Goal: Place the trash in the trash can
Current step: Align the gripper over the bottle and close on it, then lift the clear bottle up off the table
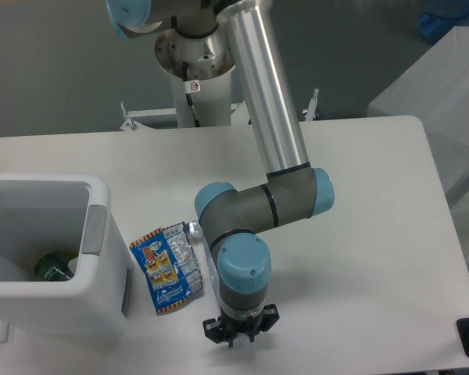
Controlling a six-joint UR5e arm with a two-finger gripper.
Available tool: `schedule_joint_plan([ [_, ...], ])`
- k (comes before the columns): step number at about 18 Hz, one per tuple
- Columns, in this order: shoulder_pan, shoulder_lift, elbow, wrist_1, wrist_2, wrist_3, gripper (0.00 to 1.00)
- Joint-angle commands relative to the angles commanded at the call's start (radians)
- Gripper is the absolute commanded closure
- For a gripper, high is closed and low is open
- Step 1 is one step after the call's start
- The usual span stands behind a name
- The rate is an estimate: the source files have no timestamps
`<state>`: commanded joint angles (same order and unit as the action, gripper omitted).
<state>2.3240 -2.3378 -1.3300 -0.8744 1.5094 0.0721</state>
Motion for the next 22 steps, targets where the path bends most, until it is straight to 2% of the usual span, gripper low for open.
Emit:
schedule_joint_plan([
  [3,-0.002,0.000,-0.002,0.000,0.008,0.002,0.60],
  [11,-0.003,0.006,-0.002,0.000,0.014,0.003,0.60],
  [16,-0.003,0.066,0.009,0.000,0.012,0.009,0.60],
  [22,0.009,0.149,0.063,0.028,0.011,0.012,0.60],
])
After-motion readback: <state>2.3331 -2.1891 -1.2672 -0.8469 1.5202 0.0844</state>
